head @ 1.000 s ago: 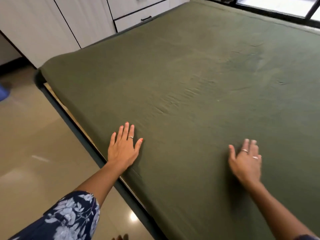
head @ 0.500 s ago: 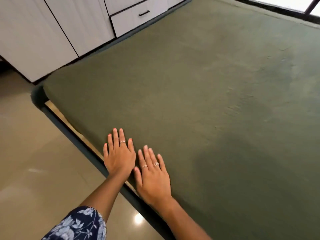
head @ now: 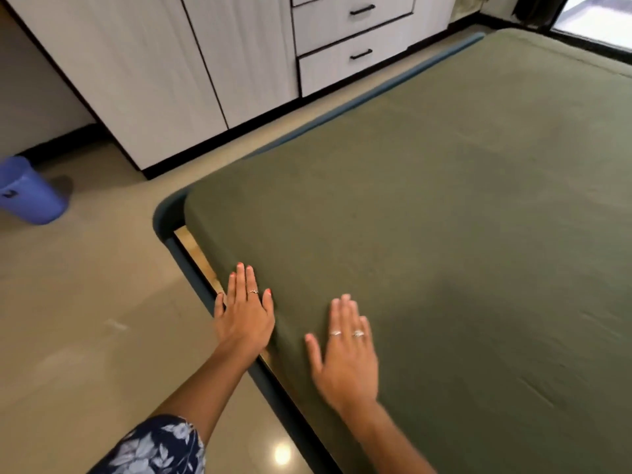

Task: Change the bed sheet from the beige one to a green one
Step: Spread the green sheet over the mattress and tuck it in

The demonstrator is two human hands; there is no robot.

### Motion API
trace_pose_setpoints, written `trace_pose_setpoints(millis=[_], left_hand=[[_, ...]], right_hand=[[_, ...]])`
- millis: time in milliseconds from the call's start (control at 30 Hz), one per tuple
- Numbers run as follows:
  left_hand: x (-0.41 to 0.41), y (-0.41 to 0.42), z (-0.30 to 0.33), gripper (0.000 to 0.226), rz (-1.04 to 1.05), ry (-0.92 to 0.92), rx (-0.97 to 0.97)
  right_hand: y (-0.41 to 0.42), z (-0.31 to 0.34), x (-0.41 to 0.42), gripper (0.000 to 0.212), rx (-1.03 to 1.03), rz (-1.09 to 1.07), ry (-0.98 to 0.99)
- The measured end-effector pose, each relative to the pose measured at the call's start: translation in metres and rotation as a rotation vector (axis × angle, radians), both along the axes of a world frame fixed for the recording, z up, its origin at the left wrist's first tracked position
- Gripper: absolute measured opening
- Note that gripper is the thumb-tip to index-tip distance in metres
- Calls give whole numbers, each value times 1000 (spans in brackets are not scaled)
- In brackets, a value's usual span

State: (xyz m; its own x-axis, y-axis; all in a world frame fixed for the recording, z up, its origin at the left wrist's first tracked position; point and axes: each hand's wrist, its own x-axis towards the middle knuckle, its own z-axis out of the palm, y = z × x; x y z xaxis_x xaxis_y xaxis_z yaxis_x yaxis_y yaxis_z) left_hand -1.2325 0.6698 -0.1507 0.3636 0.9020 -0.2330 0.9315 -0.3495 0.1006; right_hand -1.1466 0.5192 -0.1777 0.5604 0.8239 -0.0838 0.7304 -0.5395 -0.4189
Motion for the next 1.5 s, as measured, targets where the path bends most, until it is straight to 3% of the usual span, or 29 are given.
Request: trace_pose_setpoints(millis=[133,200,333,467,533,600,667,733,833,900,1033,1133,1300,1400,1500], left_hand=[[24,82,8,67,79,11,3],[31,123,11,69,100,20,1],[31,186,12,71,150,20,-9],[34,231,-2,74,151,9,-218],[35,236,0,76,157,48,-321],[36,242,8,74,138,61,-317],[35,256,16,69,146,8,-269],[36,272,18,65,216,-99,-282],[37,282,6,62,252,-199,-262],[36,281,-4,60,250,-182,-227],[36,291,-9,61,268,-177,-317],[36,296,-4,61,285,-156,-426],[36,303,-4,65,261,-116,-494],[39,309,6,72,187,-78,-521],[27,302,19,78,41,-5,-483]], right_hand=[[75,19,-1,56,91,465,56],[107,25,20,63,133,470,142],[166,16,40,77,22,271,35],[218,4,28,84,-41,607,-32],[242,15,30,81,-129,808,74],[269,38,37,62,-131,865,338],[297,54,42,38,15,688,582],[317,49,42,40,109,542,414],[327,19,29,64,-6,483,85],[327,3,16,66,-79,446,16],[337,2,15,67,-152,378,41],[340,9,15,86,-213,437,80],[348,25,4,91,-313,324,65],[350,18,-8,78,-282,100,-2],[346,37,-27,66,-206,-67,196]])
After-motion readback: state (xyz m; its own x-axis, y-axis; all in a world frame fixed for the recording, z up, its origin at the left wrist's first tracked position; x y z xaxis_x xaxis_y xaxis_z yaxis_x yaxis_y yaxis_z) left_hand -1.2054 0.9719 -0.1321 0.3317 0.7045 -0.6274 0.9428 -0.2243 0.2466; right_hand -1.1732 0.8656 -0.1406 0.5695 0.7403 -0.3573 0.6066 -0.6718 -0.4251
